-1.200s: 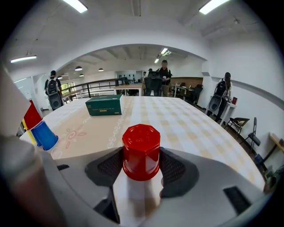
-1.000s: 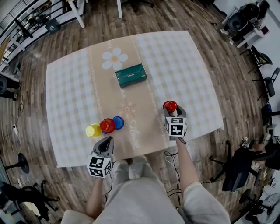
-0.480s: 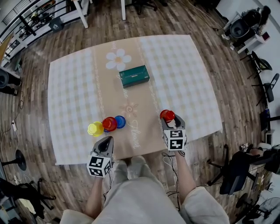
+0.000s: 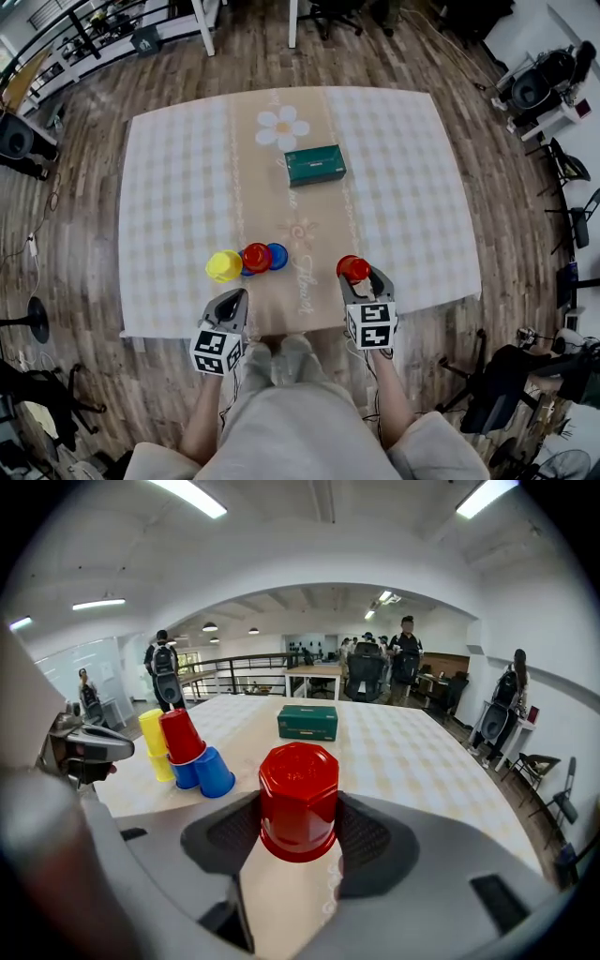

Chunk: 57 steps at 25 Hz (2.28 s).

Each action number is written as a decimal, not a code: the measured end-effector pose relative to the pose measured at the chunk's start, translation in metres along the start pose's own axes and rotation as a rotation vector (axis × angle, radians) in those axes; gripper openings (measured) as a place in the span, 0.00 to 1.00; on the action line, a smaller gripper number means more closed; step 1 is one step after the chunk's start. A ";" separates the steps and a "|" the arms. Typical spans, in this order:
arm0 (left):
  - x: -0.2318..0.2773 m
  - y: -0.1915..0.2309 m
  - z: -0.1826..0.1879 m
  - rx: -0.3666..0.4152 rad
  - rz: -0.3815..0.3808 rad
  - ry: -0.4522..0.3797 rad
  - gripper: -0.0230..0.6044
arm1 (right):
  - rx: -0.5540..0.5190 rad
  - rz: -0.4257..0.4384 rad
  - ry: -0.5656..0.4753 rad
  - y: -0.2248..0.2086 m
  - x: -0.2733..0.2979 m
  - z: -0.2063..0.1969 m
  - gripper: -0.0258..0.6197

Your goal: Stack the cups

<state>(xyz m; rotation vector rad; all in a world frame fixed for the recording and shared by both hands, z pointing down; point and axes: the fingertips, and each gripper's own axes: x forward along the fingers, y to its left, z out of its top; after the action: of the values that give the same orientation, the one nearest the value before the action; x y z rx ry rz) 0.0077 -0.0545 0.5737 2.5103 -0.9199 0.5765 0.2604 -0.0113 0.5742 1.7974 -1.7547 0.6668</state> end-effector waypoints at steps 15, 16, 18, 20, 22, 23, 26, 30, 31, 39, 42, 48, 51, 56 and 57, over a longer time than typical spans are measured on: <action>-0.063 0.061 -0.007 -0.060 0.115 -0.073 0.06 | -0.183 0.161 -0.136 0.118 0.004 0.113 0.42; -0.067 0.065 -0.007 -0.065 0.123 -0.079 0.06 | -0.196 0.170 -0.142 0.126 0.004 0.119 0.42; -0.074 0.073 -0.007 -0.074 0.136 -0.092 0.06 | -0.216 0.188 -0.153 0.142 0.004 0.130 0.42; -0.081 0.079 -0.007 -0.081 0.147 -0.104 0.06 | -0.227 0.205 -0.162 0.156 0.004 0.139 0.42; -0.087 0.085 -0.007 -0.088 0.158 -0.114 0.06 | -0.242 0.224 -0.167 0.170 0.005 0.145 0.42; -0.090 0.087 -0.007 -0.092 0.164 -0.117 0.06 | -0.252 0.233 -0.166 0.177 0.006 0.147 0.42; -0.099 0.095 -0.010 -0.103 0.181 -0.124 0.06 | -0.281 0.258 -0.163 0.196 0.010 0.149 0.42; -0.109 0.103 -0.017 -0.114 0.199 -0.126 0.06 | -0.304 0.283 -0.148 0.214 0.017 0.145 0.42; -0.110 0.104 -0.019 -0.117 0.202 -0.126 0.06 | -0.309 0.288 -0.145 0.217 0.019 0.143 0.42; -0.118 0.111 -0.025 -0.134 0.211 -0.128 0.06 | -0.328 0.314 -0.097 0.236 0.030 0.131 0.42; -0.121 0.114 -0.026 -0.138 0.213 -0.132 0.06 | -0.318 0.320 -0.090 0.240 0.031 0.128 0.42; -0.115 0.106 -0.026 -0.139 0.220 -0.128 0.06 | -0.332 0.332 -0.099 0.233 0.029 0.124 0.43; -0.103 0.097 -0.026 -0.135 0.222 -0.125 0.06 | -0.327 0.343 -0.121 0.222 0.031 0.123 0.47; -0.117 0.115 -0.026 -0.136 0.212 -0.128 0.06 | -0.321 0.331 -0.147 0.242 0.028 0.132 0.54; -0.118 0.116 -0.026 -0.135 0.212 -0.128 0.06 | -0.318 0.329 -0.154 0.243 0.025 0.134 0.54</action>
<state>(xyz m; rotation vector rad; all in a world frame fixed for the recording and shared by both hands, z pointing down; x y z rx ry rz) -0.1591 -0.0628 0.5623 2.3669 -1.2398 0.4049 0.0156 -0.1233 0.5019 1.3911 -2.1488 0.3506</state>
